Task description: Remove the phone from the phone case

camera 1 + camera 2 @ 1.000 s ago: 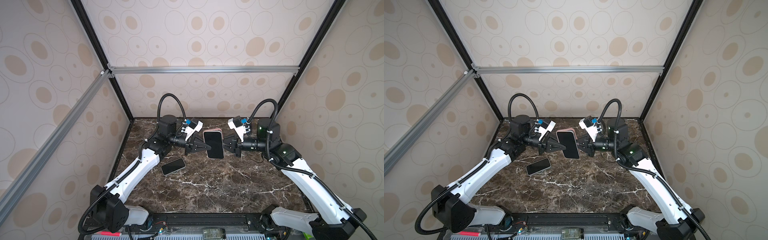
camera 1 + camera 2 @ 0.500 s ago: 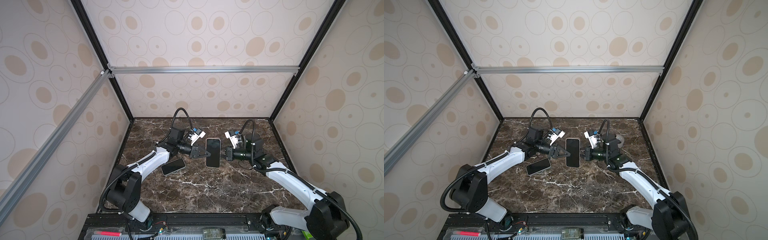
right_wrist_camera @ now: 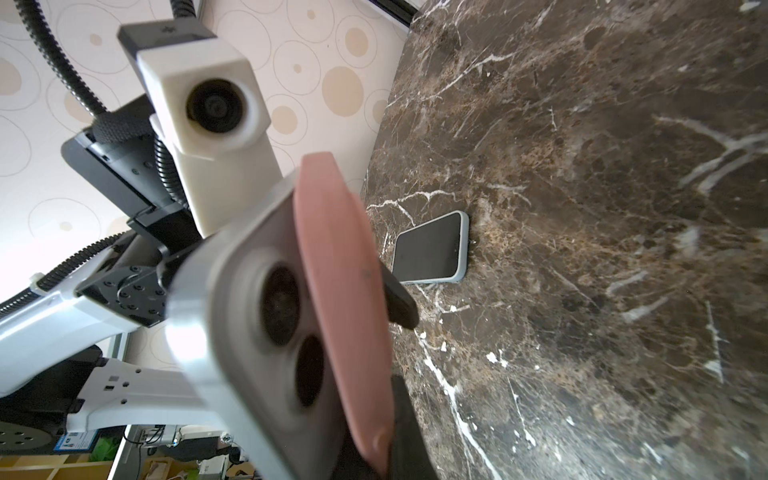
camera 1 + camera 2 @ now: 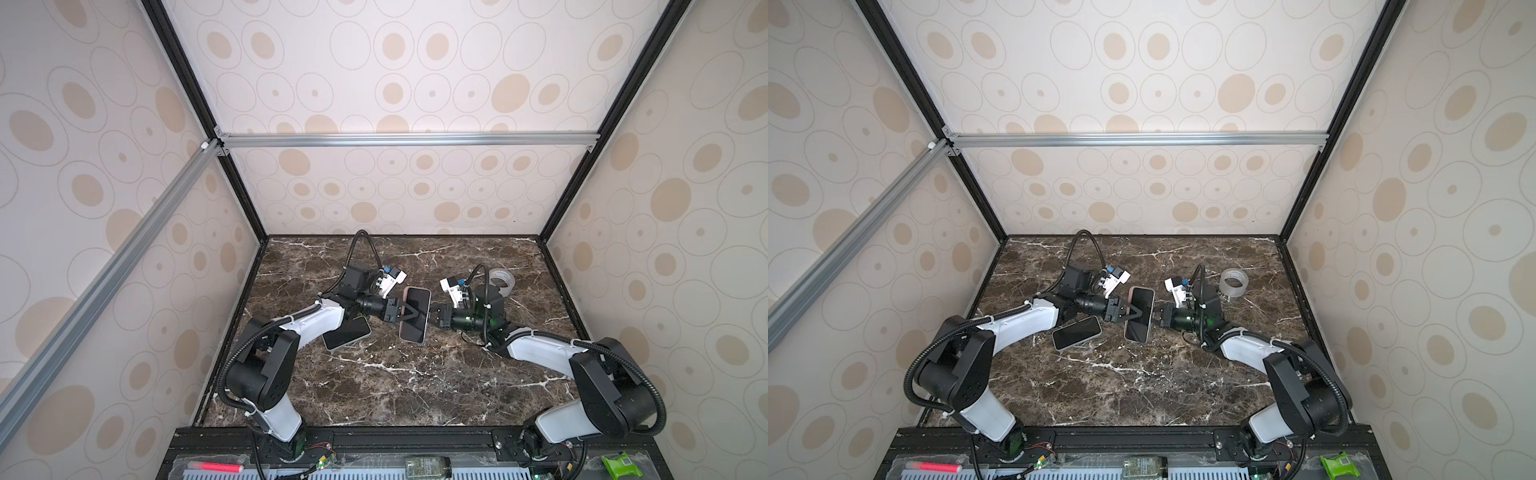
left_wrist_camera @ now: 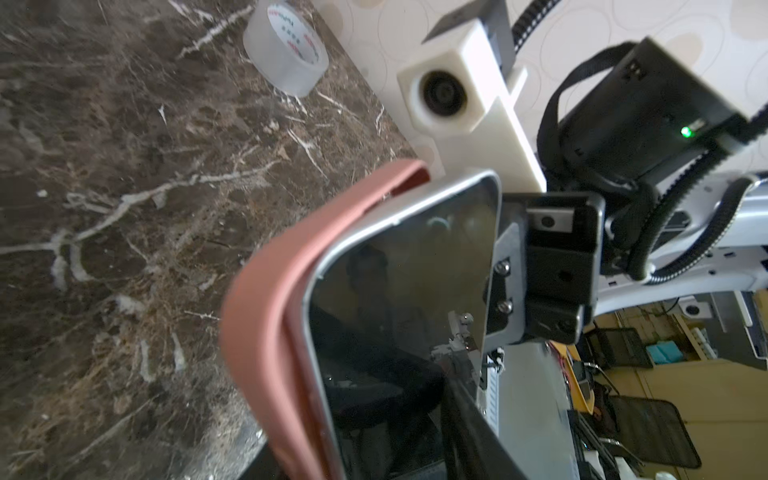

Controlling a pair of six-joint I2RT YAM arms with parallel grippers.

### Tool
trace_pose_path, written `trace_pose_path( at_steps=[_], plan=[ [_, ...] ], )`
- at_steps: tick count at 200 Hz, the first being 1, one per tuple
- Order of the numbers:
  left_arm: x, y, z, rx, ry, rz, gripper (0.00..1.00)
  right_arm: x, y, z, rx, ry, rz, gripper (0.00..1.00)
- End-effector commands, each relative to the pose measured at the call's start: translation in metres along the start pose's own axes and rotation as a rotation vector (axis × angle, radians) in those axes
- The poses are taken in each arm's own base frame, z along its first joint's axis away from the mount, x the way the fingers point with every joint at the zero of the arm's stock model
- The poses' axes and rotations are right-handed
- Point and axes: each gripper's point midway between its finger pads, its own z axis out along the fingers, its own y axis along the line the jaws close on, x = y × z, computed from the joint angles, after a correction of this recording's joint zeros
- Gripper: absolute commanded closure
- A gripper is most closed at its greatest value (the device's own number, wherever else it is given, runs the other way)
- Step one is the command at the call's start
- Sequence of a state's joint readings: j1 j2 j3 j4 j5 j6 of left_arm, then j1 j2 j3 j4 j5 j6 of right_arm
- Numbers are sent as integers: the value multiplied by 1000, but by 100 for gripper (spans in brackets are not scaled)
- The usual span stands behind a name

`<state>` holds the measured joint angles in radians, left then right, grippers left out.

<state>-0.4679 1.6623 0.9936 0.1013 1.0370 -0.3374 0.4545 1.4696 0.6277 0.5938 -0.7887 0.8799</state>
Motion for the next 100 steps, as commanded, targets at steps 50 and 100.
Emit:
trace_pose_path(
  at_steps=[50,100],
  plan=[
    [-26,0,-3,-66,-83,92,38,1,7,0,-30,-29,13,100],
    [-24,3,-1,-61,-98,78,37,5,-16,4,11,-46,49,100]
  ],
)
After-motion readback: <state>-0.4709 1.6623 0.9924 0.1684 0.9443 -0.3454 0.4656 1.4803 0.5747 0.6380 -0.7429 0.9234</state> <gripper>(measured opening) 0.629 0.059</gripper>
